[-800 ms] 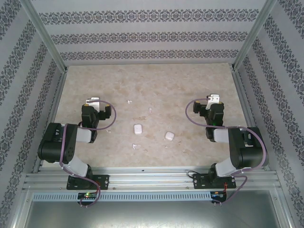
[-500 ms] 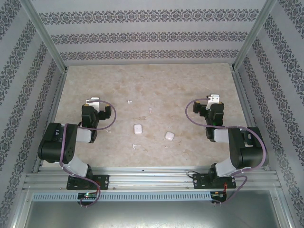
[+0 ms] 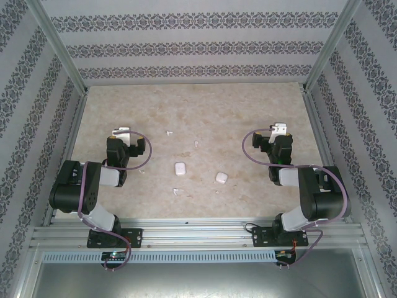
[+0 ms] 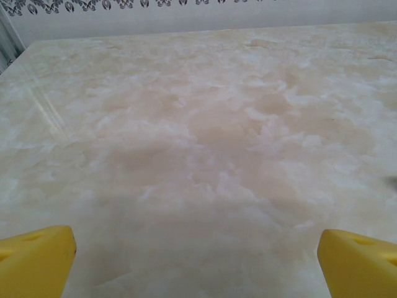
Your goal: Insert wireless bluetooth earbuds into charging case
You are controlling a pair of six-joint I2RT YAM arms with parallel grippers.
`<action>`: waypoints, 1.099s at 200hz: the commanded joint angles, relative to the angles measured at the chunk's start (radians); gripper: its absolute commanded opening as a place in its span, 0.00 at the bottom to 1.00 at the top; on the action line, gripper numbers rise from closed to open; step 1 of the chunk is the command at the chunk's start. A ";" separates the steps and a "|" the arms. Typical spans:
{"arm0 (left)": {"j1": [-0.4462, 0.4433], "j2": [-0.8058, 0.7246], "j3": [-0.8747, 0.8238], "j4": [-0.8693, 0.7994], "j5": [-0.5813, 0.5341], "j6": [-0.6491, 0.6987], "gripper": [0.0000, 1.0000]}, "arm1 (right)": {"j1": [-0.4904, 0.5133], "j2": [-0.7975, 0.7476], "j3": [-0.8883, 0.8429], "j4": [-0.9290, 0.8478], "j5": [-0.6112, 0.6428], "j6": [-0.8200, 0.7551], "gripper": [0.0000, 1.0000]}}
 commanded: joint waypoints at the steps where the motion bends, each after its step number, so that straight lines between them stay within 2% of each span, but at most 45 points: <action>1: 0.010 -0.008 -0.005 0.002 0.006 -0.015 1.00 | 0.006 0.004 -0.013 0.029 -0.012 -0.014 0.98; 140: 0.010 -0.009 -0.009 0.007 0.003 -0.017 1.00 | 0.004 0.002 -0.014 0.031 -0.014 -0.014 0.98; 161: 0.010 -0.030 -0.016 0.005 -0.031 -0.033 1.00 | 0.018 -0.034 0.004 -0.019 0.038 -0.012 0.98; 176: 0.010 -0.064 0.002 -0.055 -0.085 -0.051 1.00 | 0.033 -0.111 0.047 -0.182 0.062 -0.011 0.98; 198: 0.010 -0.142 0.092 -0.304 -0.103 -0.068 1.00 | 0.033 -0.201 0.178 -0.539 0.056 0.057 0.98; 220: 0.010 -0.198 0.166 -0.492 -0.133 -0.125 1.00 | 0.057 -0.263 0.240 -0.736 0.053 0.116 0.98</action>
